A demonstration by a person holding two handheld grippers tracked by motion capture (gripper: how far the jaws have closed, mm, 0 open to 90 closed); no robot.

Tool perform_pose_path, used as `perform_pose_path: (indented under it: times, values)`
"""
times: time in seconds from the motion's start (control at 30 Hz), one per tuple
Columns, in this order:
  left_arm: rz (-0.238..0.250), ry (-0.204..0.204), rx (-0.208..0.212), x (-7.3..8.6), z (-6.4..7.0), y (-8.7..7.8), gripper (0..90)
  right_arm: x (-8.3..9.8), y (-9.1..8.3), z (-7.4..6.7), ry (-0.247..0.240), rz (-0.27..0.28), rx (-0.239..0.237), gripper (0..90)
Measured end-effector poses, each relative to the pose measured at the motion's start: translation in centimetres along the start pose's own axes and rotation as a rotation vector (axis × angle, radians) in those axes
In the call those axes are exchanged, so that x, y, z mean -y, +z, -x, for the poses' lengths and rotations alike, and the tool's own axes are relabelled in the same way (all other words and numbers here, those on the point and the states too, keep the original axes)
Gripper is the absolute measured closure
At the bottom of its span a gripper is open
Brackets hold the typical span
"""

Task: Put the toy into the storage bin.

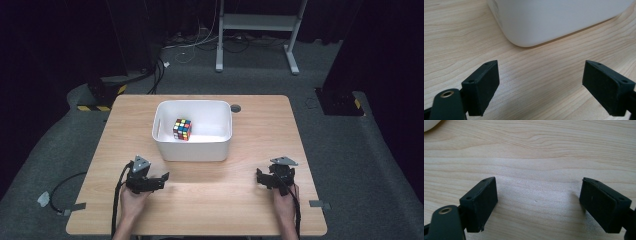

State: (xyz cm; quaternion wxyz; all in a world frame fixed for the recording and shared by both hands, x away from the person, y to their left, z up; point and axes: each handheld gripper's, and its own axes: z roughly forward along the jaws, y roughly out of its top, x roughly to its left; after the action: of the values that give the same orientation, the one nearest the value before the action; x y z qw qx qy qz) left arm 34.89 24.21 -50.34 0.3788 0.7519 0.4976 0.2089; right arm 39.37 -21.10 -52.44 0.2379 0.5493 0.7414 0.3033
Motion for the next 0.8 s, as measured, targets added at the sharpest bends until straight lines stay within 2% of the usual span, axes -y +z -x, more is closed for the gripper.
perform_pose_path:
  times: [0.8]
  values:
    - [-0.006,0.005,-0.048,0.8,0.0,1.6,14.6,0.0,0.0,0.0,0.0,0.0,0.0,14.5]
